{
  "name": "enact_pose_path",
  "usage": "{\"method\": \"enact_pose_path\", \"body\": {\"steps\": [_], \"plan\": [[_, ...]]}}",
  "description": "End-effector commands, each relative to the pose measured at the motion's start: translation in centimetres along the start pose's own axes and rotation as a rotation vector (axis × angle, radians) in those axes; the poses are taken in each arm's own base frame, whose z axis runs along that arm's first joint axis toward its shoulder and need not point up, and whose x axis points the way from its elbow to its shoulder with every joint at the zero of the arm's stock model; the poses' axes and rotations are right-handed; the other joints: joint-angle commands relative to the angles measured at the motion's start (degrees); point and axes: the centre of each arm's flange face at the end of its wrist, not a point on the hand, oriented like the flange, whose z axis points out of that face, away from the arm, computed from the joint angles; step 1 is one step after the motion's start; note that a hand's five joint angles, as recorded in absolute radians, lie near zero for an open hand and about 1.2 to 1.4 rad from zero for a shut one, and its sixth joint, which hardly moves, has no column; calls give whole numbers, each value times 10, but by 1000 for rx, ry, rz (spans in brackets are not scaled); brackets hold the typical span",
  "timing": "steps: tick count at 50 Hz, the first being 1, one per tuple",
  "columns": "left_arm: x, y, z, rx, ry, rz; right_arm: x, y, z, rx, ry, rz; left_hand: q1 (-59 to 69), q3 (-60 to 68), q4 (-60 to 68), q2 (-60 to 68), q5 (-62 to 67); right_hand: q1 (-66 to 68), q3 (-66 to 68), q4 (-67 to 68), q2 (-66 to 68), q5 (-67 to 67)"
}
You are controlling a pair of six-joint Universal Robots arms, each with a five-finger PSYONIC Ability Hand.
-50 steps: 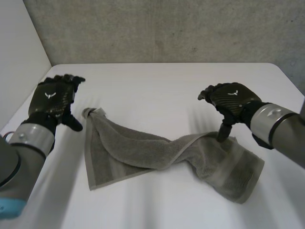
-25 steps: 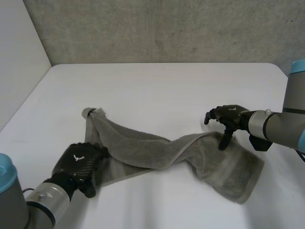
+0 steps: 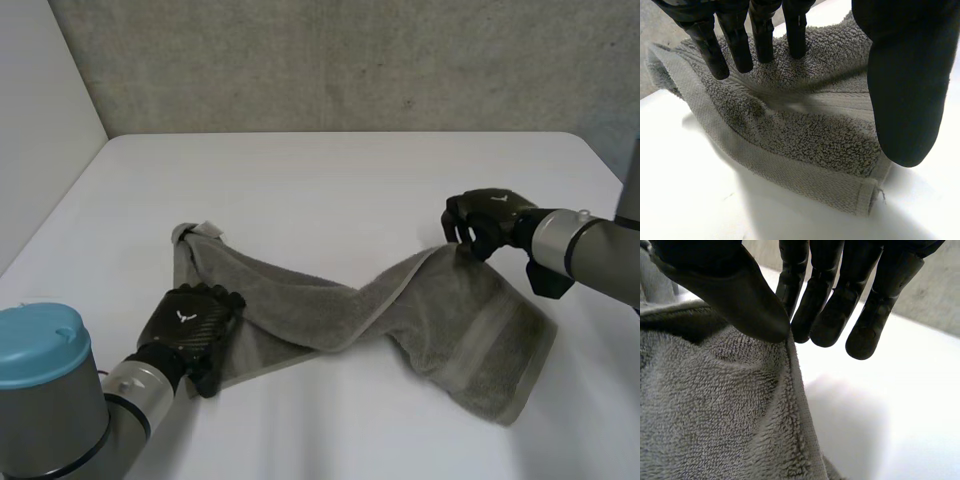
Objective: Fold the towel.
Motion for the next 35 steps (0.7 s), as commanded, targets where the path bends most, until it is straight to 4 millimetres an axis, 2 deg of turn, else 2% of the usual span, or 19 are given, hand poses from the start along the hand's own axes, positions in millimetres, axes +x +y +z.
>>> {"method": "enact_pose_path", "body": {"steps": [1,6,11,15,27,32,34,35], "plan": [[1,7,8,-27,7,-1,-2,-1,-23,31,3,-6,30,31,30,31,31,34,34,34,40,29],[1,7,11,-28,8,10,-2,4,-31,24,-28,11,32,33,32,32,32,34,34,34,40,29],[1,6,13,-21,6,24,7,8,-40,17,-8,4,86,86,85,86,86,34,34,34,40,29],[0,4,15,-5,2,26,7,10,-41,10,-6,-9,151,152,151,152,152,34,34,34,40,29],[-1,1,23,41,-13,61,5,17,-43,2,-7,-16,197,197,196,197,197,34,34,34,40,29],[-1,-1,19,31,-7,73,6,19,-43,1,-4,-14,124,125,124,125,125,34,34,34,40,29],[-1,-3,10,9,3,69,6,18,-42,4,-2,-15,2,3,2,3,3,34,34,34,40,29],[-1,-3,10,9,3,68,8,18,-43,6,2,-15,1,2,1,2,2,34,34,34,40,29]]}}
